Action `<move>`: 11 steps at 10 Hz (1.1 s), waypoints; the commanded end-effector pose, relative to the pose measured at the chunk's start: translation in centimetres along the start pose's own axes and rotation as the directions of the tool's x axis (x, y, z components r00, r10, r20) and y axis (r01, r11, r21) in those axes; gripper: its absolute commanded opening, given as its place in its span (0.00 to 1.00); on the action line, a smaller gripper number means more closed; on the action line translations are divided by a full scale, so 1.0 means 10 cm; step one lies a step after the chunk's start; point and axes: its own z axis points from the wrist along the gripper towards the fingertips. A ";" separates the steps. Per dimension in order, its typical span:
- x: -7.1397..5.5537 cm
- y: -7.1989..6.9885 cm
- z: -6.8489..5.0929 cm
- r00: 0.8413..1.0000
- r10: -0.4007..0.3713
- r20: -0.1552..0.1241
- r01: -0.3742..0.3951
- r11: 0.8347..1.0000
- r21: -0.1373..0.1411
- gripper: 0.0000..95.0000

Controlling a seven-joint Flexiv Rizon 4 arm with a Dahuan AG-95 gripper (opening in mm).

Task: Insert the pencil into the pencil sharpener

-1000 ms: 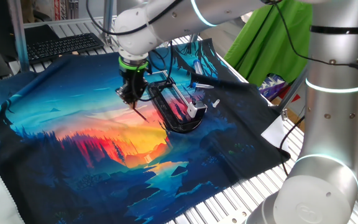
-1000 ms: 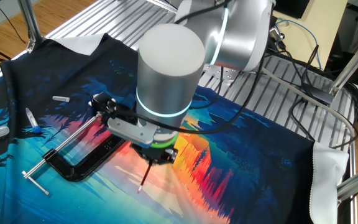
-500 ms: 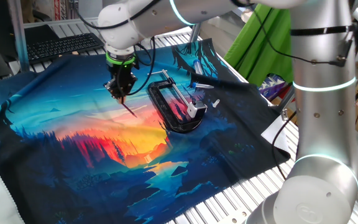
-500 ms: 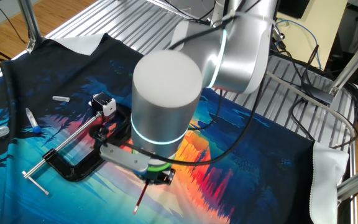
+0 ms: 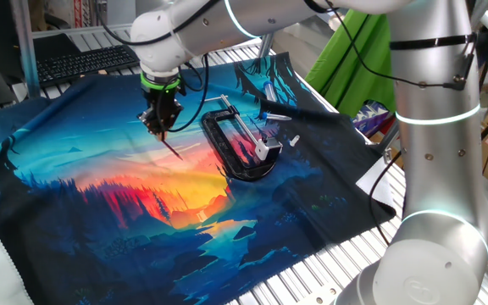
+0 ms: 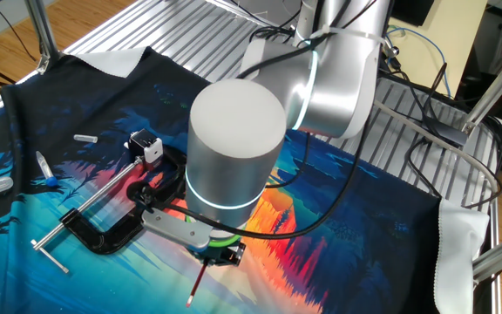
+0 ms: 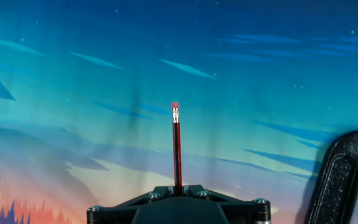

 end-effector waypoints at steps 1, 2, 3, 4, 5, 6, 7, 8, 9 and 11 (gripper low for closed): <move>0.01 0.00 0.00 1.000 0.001 0.004 -0.001 1.000 0.002 0.00; 0.01 0.00 0.00 1.000 0.001 0.005 -0.001 1.000 0.002 0.20; 0.01 0.00 0.00 1.000 0.003 0.005 -0.003 1.000 0.002 0.20; 0.01 0.00 0.00 1.000 0.007 0.007 -0.007 1.000 0.001 0.20; 0.01 0.00 0.00 1.000 0.007 0.006 -0.007 1.000 0.001 0.20; 0.01 0.00 0.00 1.000 0.007 0.006 -0.007 1.000 0.002 0.20; 0.01 0.00 0.00 1.000 0.017 0.005 -0.017 1.000 0.002 0.20; 0.02 0.00 0.00 0.999 0.031 0.005 -0.031 1.000 0.003 0.20; 0.02 0.00 0.00 1.000 0.030 0.004 -0.030 1.000 0.010 0.20; 0.04 0.00 -0.04 1.000 0.028 0.003 -0.028 1.000 0.009 0.20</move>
